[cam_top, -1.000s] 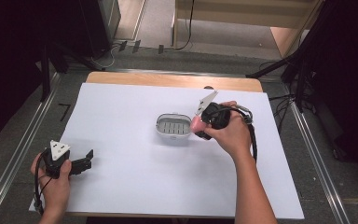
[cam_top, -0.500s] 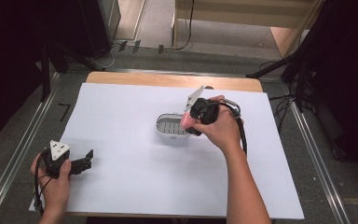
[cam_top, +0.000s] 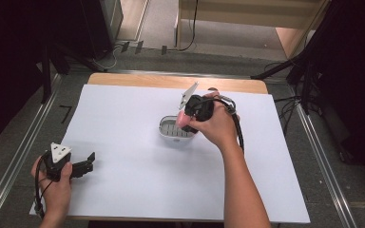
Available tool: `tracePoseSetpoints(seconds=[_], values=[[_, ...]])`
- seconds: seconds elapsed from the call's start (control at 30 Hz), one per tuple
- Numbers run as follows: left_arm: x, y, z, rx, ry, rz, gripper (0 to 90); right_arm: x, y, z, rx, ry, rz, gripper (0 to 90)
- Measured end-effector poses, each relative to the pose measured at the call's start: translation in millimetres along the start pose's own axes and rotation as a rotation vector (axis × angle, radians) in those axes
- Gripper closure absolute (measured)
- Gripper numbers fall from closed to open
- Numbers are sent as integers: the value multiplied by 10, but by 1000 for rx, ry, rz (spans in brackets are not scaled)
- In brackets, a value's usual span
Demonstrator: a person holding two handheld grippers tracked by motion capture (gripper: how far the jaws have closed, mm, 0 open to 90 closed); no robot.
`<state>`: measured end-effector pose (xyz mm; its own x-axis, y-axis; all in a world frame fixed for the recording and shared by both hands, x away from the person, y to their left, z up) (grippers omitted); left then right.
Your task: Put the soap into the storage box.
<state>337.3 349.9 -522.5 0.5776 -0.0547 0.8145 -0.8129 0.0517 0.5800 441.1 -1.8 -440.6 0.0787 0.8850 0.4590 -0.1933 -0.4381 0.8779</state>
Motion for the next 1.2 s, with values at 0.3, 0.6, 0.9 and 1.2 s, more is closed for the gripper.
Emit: tracePoseSetpoints(seconds=[0.3,0.6,0.9,1.2], values=[[-1,2,-4,-2,3,-2,30,70,-122,40,20,32,-22,390],[-2,3,-6,-5,5,-4,30,110,-209,49,40,44,-65,390],[0,3,-6,-8,8,-3,30,115,-386,32,70,60,-103,390],[1,2,-7,-10,12,-1,30,104,-493,56,67,64,-122,389]])
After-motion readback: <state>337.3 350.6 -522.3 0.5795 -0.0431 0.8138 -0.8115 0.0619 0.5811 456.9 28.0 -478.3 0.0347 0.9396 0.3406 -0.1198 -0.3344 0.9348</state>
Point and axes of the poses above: each handheld gripper's, and its own axes: y roughly backward along the jaws, x roughly out of its top, z roughly to its right, the point moved 10 cm from there along -y, roughly forward along the jaws, and after that the axes turned 4 degrees about y, right-handed, at the moved point
